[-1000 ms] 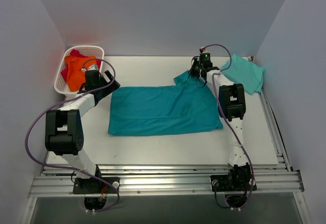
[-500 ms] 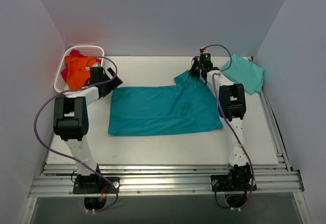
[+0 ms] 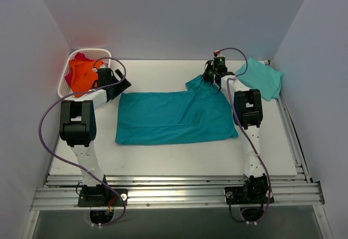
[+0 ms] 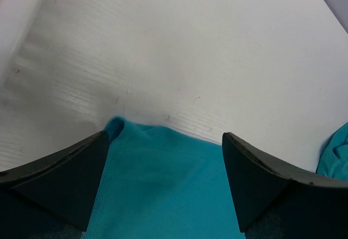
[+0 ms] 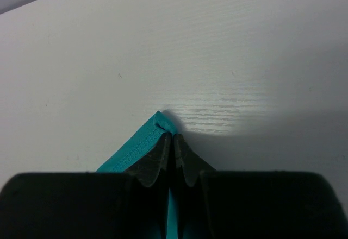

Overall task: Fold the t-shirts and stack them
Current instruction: Grap the side of the flattened tshirt furthest away from the robot with both arms

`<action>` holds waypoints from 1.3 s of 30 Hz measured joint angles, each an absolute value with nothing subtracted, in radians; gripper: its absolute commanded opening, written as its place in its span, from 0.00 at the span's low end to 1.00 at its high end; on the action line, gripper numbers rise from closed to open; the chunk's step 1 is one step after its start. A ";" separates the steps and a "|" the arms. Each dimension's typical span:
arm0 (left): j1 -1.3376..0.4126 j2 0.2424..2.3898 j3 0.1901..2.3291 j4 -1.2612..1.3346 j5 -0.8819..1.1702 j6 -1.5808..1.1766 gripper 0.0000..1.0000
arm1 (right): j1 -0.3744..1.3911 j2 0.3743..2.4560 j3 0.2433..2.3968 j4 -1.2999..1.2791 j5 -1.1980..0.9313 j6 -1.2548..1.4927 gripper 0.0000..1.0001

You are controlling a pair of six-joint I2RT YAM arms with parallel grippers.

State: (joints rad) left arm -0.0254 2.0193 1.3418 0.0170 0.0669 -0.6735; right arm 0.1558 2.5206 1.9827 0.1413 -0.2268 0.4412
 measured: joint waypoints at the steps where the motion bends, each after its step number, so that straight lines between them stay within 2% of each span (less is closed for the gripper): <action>1: -0.026 2.024 1.347 0.016 0.064 -0.673 0.94 | 0.155 2.521 1.982 0.142 -0.227 0.442 0.00; 12: -0.057 2.100 1.417 -0.032 0.039 -0.669 0.82 | 0.147 2.517 1.970 0.158 -0.239 0.445 0.00; 15: -0.064 2.107 1.417 -0.038 0.032 -0.670 0.74 | 0.144 2.515 1.965 0.162 -0.242 0.445 0.00; 19: -0.062 2.112 1.422 -0.052 0.023 -0.670 0.54 | 0.142 2.515 1.964 0.163 -0.244 0.445 0.00; 20: -0.062 2.114 1.422 -0.055 0.021 -0.671 0.43 | 0.142 2.515 1.964 0.163 -0.244 0.445 0.00; 22: -0.062 2.117 1.422 -0.064 0.016 -0.672 0.34 | 0.141 2.515 1.964 0.165 -0.244 0.446 0.00; 23: -0.062 2.120 1.422 -0.067 0.015 -0.671 0.24 | 0.141 2.515 1.963 0.165 -0.245 0.447 0.00; 28: -0.062 2.126 1.424 -0.076 0.012 -0.671 0.04 | 0.138 2.515 1.963 0.167 -0.245 0.448 0.00; 39: -0.059 2.122 1.427 -0.085 0.011 -0.669 0.02 | 0.138 2.483 1.913 0.176 -0.248 0.460 0.00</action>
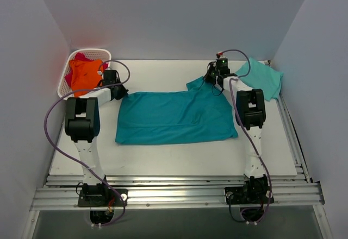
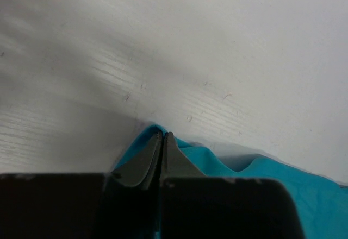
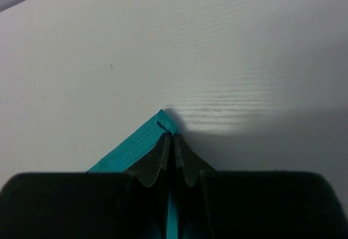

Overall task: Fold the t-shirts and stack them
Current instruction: Grap the side of the flattened tshirt furthest away from the robot with both arms

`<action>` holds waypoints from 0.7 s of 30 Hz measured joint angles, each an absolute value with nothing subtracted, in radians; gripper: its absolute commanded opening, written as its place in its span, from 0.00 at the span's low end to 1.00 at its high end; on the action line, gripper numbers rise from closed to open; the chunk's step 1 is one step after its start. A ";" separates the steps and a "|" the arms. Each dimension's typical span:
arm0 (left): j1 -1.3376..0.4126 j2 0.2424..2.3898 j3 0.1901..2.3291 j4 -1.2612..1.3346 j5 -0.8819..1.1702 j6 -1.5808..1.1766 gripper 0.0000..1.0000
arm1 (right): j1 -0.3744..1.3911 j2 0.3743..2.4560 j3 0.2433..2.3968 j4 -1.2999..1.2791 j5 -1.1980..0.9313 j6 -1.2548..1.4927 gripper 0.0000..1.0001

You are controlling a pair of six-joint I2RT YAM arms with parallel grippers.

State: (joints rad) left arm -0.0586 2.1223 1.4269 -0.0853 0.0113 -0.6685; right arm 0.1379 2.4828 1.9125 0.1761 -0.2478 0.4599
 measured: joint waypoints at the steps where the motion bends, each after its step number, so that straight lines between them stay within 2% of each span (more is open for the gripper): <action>1: -0.057 2.119 1.427 -0.086 0.008 -0.668 0.02 | 0.138 2.470 1.894 0.175 -0.248 0.461 0.00; 11: -0.053 1.983 1.413 -0.086 -0.003 -0.654 0.02 | 0.138 2.283 1.790 0.180 -0.248 0.470 0.00; 21: -0.052 1.833 1.296 -0.086 -0.003 -0.646 0.02 | 0.156 2.071 1.622 0.191 -0.231 0.463 0.00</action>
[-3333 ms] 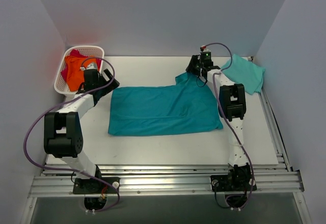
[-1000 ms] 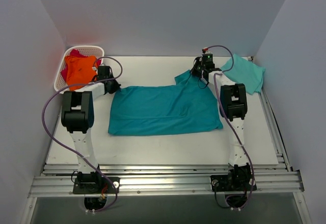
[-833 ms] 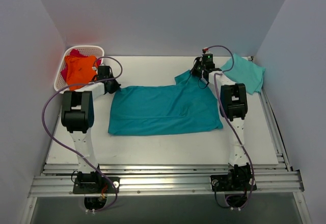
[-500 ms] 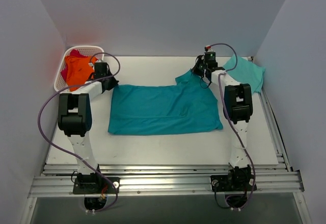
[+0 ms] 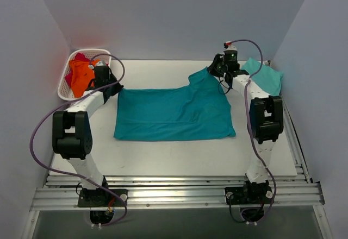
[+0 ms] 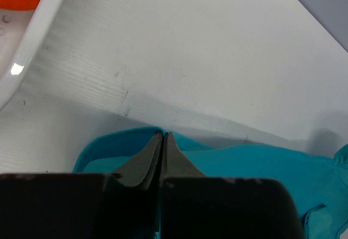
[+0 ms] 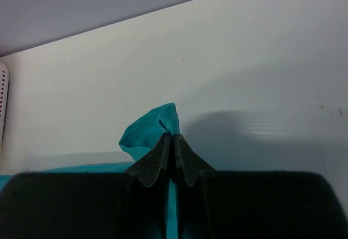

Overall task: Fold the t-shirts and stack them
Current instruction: Grap the side of the flattened tshirt furthest away from the robot with both arms, then fold the other side of the tshirt into a rectangle

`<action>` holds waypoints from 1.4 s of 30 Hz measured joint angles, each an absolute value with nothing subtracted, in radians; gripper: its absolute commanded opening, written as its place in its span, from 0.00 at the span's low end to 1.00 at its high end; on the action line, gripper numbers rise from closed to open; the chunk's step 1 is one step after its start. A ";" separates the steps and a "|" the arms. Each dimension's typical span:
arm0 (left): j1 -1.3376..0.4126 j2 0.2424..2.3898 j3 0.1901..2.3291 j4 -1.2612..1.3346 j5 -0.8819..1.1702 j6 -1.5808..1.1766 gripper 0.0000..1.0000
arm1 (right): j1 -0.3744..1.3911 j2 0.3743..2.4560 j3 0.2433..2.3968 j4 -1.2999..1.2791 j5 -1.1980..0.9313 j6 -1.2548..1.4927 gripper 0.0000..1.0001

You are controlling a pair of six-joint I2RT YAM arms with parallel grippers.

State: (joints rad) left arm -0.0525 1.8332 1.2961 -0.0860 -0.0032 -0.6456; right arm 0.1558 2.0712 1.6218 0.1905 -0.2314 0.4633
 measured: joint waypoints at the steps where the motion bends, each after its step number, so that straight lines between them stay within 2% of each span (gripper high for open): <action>1: -0.052 1.820 1.282 -0.086 -0.003 -0.646 0.02 | 0.159 2.051 1.601 0.190 -0.227 0.461 0.00; 19: -0.052 1.494 0.962 -0.056 -0.034 -0.642 0.02 | 0.234 1.574 1.118 0.211 -0.121 0.433 0.00; 28: -0.051 1.354 0.760 -0.026 -0.083 -0.643 0.03 | 0.307 1.367 0.826 0.182 0.026 0.504 0.00; 30: -0.051 1.336 0.725 -0.019 -0.093 -0.646 0.09 | 0.308 1.324 0.762 0.181 0.058 0.537 0.00; 31: -0.051 1.331 0.713 -0.020 -0.099 -0.646 0.18 | 0.308 1.311 0.736 0.176 0.076 0.554 0.02; 32: -0.051 1.329 0.706 -0.022 -0.104 -0.648 0.26 | 0.308 1.301 0.710 0.173 0.093 0.575 0.06; 33: -0.051 1.329 0.704 -0.025 -0.109 -0.652 0.41 | 0.308 1.299 0.693 0.172 0.105 0.589 0.15; 34: -0.051 1.329 0.704 -0.031 -0.121 -0.655 0.67 | 0.308 1.298 0.677 0.172 0.118 0.608 0.49; 37: -0.051 1.328 0.704 -0.047 -0.154 -0.676 0.96 | 0.308 1.296 0.630 0.167 0.150 0.654 0.88; 42: -0.051 1.296 0.693 -0.089 -0.218 -0.714 0.94 | 0.307 1.272 0.596 0.139 0.184 0.697 0.90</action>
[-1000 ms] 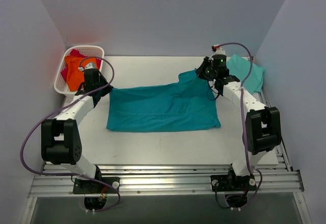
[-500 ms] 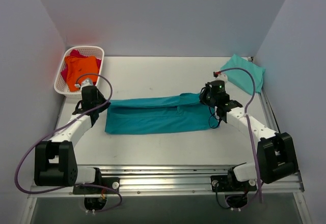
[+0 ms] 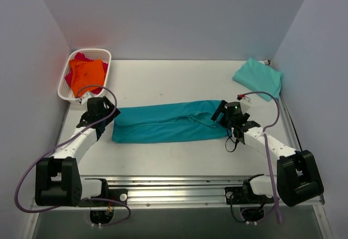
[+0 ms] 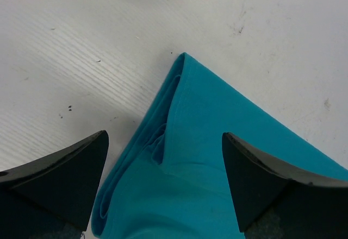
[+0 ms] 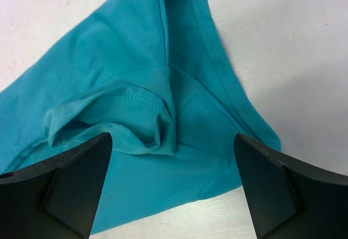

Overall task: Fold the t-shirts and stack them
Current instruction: Fold the other side of the tshirt into a rectangle

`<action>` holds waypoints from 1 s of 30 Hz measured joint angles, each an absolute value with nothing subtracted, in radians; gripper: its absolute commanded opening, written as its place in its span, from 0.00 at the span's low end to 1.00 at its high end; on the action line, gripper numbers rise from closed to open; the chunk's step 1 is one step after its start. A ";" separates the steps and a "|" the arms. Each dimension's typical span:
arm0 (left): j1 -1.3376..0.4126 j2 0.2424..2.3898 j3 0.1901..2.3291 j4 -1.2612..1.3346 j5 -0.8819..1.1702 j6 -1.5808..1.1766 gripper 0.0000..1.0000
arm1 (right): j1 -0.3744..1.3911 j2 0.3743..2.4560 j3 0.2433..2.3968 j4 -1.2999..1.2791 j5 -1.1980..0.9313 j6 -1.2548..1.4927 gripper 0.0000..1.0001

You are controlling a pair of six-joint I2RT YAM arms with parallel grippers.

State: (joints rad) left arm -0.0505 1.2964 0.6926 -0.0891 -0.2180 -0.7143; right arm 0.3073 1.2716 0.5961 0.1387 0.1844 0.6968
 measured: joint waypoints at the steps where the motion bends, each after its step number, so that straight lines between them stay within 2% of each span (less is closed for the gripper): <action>1: -0.051 1.280 0.687 -0.099 -0.236 -0.720 0.94 | 0.307 1.260 0.596 0.133 0.191 0.703 0.90; 10: -0.051 1.085 0.680 -0.147 -0.319 -0.727 0.95 | 0.309 1.019 0.542 0.102 0.202 0.733 0.89; 16: -0.051 1.050 0.675 -0.141 -0.310 -0.726 0.97 | 0.314 0.919 0.460 0.084 0.160 0.783 0.88; 30: -0.051 1.114 0.632 -0.063 -0.239 -0.726 0.98 | 0.449 1.005 0.380 0.118 0.184 0.912 0.87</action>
